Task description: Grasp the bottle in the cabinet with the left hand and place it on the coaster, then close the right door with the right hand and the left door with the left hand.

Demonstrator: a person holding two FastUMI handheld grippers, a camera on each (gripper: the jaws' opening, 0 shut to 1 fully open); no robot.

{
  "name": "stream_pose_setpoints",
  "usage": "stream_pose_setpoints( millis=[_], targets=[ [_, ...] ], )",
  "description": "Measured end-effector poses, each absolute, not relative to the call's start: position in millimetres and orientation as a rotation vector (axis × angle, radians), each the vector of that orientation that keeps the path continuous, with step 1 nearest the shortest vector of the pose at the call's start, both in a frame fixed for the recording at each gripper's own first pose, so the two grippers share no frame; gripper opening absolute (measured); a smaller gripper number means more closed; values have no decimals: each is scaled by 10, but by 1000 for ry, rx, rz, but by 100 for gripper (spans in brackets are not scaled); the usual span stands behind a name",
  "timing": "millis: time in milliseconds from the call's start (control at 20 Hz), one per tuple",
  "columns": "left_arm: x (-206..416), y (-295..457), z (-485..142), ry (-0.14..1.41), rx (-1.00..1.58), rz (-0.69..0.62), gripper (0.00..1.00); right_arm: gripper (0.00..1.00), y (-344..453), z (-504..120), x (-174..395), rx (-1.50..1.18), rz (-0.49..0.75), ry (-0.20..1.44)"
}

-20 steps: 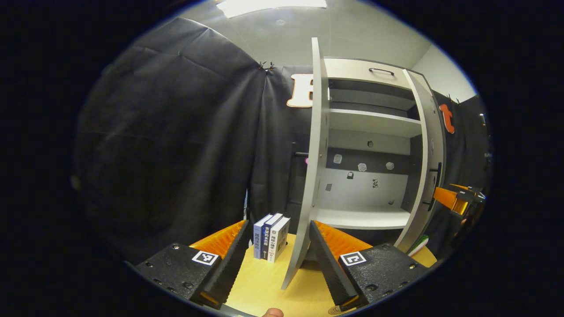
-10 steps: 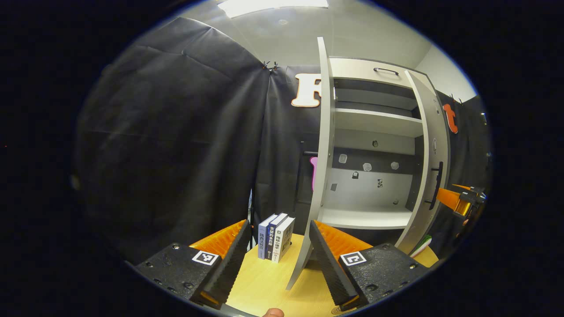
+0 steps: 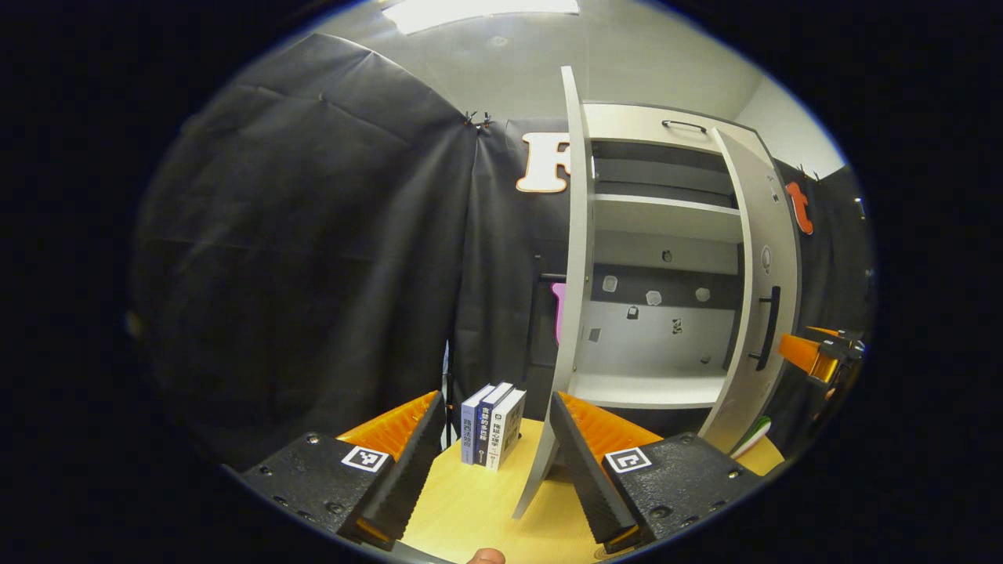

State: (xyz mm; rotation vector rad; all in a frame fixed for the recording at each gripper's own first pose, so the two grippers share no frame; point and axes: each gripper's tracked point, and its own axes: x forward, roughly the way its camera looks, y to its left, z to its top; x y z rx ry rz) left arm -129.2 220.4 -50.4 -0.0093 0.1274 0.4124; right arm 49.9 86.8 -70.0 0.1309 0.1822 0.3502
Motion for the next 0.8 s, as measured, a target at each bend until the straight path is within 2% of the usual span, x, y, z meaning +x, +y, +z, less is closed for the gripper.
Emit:
stream_pose_setpoints(
  millis=[100, 150, 400, 500, 550, 600, 800],
  targets=[
    [-1295, 2216, -513, 129, -12, 414, 86, 96, 871, -699, 492, 134, 351, 181],
    [-1298, 2221, -514, 130, -13, 415, 86, 93, 869, -692, 489, 134, 351, 181],
    [-1306, 2255, -531, 136, -8, 413, 86, 92, 873, -705, 481, 135, 348, 181],
    [-1286, 2273, -550, 142, -8, 413, 86, 95, 867, -702, 481, 137, 345, 182],
    [-1284, 2284, -563, 144, -10, 412, 81, 95, 866, -705, 480, 137, 344, 181],
    [-1275, 2300, -573, 147, -12, 412, 86, 95, 864, -705, 480, 136, 341, 180],
    [-1235, 2355, -643, 161, -8, 421, 86, 95, 864, -720, 483, 133, 334, 184]
  ],
)
